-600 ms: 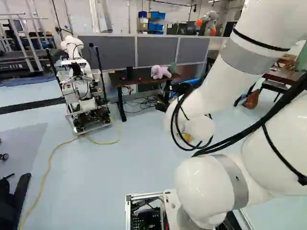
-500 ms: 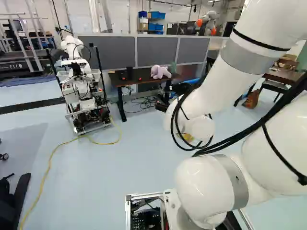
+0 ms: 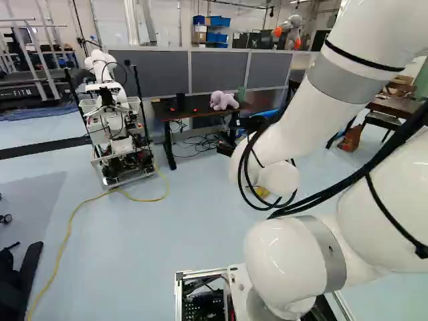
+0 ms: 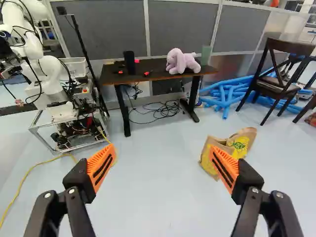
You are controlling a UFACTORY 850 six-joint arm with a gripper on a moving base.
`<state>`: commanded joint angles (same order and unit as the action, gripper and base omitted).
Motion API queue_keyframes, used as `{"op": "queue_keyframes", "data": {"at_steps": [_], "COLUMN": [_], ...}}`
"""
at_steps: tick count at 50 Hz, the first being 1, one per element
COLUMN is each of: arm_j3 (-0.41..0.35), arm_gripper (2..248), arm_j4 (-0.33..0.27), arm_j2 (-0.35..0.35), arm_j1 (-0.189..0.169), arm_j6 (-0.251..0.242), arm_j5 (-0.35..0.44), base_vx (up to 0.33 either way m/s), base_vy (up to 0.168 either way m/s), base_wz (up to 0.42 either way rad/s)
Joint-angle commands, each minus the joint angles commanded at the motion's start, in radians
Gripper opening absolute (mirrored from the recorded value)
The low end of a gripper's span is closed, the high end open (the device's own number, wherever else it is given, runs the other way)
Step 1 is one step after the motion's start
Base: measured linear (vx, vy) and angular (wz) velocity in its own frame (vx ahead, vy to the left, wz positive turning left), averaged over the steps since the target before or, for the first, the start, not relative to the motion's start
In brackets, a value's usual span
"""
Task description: Pick up the bag on the ground and place it on the table
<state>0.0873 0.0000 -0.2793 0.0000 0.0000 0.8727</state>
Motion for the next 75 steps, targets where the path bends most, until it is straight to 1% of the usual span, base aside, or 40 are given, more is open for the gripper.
{"op": "queue_keyframes", "data": {"at_steps": [51, 75], "arm_j3": [0.000, 0.000], "arm_gripper": [247, 247], "arm_j4": [0.000, 0.000], "arm_j2": [0.000, 0.000], "arm_j1": [0.000, 0.000], "arm_j6": [0.000, 0.000], "arm_j5": [0.000, 0.000], "base_vx": [0.018, 0.091], "base_vy": [0.000, -0.042], "base_wz": [-0.002, -0.035]}}
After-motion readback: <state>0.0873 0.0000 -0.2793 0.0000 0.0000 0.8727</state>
